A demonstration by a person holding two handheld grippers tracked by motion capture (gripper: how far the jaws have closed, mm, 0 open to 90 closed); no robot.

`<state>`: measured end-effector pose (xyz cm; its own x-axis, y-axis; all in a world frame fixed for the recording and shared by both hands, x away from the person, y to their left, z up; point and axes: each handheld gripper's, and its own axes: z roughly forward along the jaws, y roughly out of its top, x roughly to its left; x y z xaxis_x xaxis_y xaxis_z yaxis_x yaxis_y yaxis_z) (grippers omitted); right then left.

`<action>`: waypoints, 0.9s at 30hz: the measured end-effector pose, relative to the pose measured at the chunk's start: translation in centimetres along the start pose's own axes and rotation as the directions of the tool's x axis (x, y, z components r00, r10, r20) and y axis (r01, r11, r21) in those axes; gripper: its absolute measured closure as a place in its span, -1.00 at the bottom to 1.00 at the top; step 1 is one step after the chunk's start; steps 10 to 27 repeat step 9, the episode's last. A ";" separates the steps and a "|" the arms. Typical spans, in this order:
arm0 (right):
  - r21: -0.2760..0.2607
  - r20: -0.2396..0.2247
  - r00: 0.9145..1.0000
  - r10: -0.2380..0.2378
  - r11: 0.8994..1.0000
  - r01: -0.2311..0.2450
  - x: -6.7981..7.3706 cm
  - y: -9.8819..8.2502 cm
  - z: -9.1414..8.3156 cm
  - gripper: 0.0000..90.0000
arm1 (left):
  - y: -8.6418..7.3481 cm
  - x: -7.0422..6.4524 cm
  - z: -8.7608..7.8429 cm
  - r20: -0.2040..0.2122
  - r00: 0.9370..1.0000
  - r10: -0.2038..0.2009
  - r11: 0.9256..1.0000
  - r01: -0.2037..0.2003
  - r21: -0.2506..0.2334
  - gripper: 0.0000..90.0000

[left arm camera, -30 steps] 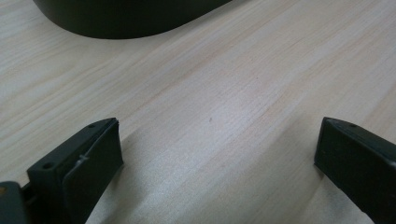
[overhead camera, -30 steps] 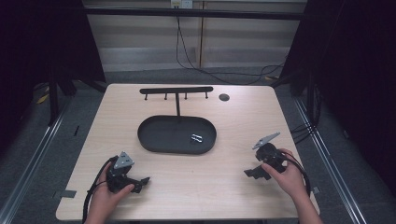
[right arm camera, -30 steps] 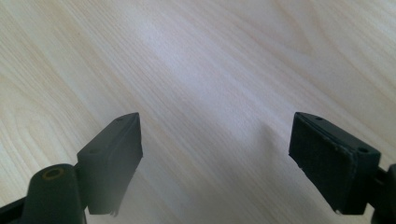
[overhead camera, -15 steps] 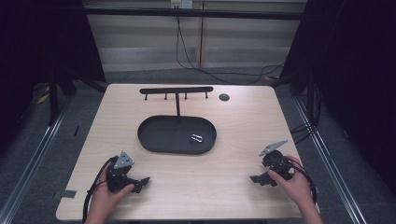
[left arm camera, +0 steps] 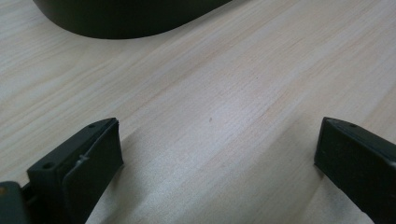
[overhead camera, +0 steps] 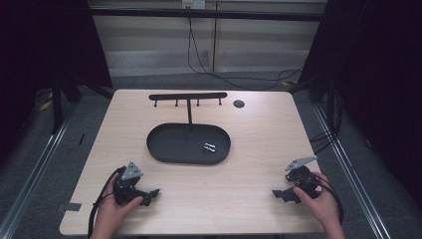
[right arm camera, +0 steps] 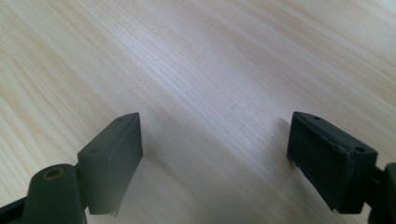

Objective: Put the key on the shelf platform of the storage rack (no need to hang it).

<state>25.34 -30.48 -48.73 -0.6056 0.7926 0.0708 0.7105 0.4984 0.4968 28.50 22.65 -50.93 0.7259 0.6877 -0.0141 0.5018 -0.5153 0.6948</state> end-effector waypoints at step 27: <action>-0.009 0.035 0.999 -0.025 1.000 0.025 0.2 -0.5 -0.1 -0.64 | 0.0 0.0 0.0 0.000 1.000 -0.001 1.000 0.001 0.000 -0.99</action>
